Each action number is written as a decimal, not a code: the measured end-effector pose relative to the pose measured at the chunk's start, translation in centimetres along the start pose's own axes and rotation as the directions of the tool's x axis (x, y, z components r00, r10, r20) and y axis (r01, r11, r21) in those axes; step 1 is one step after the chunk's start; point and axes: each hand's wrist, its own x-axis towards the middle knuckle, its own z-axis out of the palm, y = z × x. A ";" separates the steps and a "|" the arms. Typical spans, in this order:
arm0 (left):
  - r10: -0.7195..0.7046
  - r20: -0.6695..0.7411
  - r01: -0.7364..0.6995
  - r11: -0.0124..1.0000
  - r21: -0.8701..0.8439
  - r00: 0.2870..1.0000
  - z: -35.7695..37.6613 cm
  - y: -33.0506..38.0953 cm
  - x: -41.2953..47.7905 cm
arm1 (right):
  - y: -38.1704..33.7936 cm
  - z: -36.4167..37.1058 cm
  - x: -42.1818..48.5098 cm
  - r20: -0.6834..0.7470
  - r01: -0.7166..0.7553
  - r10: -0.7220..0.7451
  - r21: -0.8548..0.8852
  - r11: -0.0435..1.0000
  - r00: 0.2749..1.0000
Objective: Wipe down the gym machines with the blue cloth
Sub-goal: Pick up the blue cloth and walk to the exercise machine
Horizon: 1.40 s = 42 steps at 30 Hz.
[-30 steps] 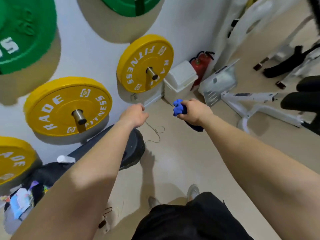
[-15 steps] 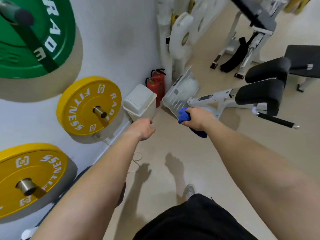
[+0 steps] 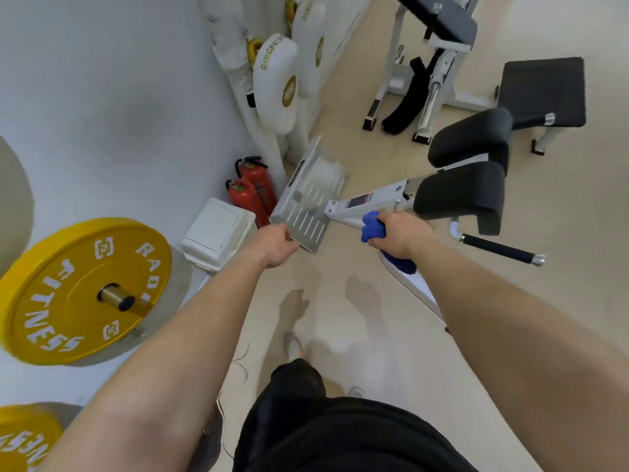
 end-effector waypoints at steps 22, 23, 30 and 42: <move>0.138 0.302 -0.169 0.982 0.080 0.943 -4.0 8.7 33.2 | 5.6 -5.7 25.4 0.121 -0.170 0.153 0.154 0.973 0.981; 0.131 0.303 -0.162 0.983 0.082 0.944 -3.5 9.2 34.3 | 6.7 -5.4 26.6 0.137 -0.173 0.151 0.162 0.972 0.979; 0.035 0.297 -0.056 0.996 0.063 0.954 1.6 14.1 42.1 | 15.4 -3.1 35.1 0.217 -0.171 0.124 0.213 0.962 0.968; 0.099 0.344 0.012 0.951 -0.308 0.934 14.8 19.1 57.7 | 23.8 7.0 48.3 0.208 -0.248 0.200 0.236 0.940 0.957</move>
